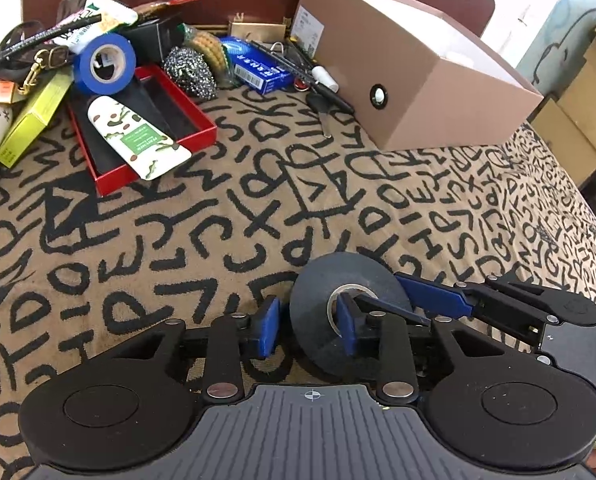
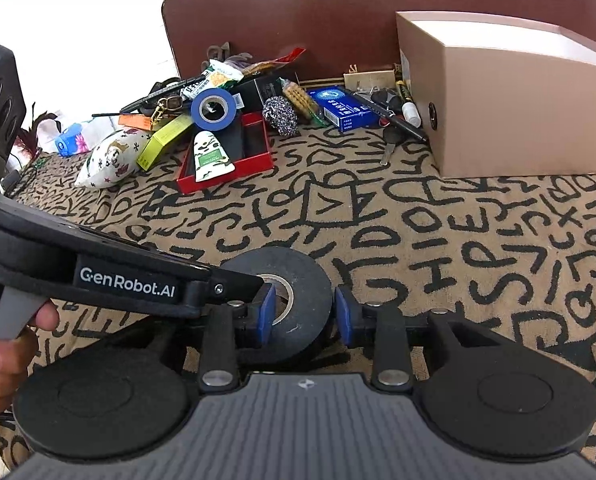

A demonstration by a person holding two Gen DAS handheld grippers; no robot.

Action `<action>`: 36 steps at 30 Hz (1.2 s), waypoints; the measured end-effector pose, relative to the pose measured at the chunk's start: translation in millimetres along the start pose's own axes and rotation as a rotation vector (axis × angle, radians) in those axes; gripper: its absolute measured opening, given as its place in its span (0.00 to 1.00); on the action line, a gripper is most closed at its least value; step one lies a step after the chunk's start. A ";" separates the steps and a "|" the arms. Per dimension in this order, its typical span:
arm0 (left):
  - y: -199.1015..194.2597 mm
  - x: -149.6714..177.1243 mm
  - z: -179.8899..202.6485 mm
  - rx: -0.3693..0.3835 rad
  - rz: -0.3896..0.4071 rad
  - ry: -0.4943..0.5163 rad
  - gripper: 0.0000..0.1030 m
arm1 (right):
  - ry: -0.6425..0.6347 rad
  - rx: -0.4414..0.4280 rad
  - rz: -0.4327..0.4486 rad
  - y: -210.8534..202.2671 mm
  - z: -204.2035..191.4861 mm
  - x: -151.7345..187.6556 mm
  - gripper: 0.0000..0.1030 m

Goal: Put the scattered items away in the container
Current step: 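Carry the black tape roll with the right gripper into the cardboard box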

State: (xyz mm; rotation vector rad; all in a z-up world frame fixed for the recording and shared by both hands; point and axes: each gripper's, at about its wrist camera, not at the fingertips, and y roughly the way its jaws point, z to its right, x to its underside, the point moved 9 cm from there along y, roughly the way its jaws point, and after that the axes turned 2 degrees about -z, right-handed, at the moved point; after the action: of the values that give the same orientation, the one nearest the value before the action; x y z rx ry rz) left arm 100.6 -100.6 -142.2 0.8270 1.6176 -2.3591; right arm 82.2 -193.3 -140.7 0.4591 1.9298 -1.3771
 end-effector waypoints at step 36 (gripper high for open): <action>-8.2 -121.2 184.8 0.098 0.138 0.261 0.38 | 0.043 0.230 0.270 -111.5 142.8 -77.2 0.29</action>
State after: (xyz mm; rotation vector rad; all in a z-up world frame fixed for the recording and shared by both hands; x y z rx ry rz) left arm 133.8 -284.4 -23.8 1.2697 1.4852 -2.3273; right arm 112.0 -357.3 -36.0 0.8335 1.6764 -1.4224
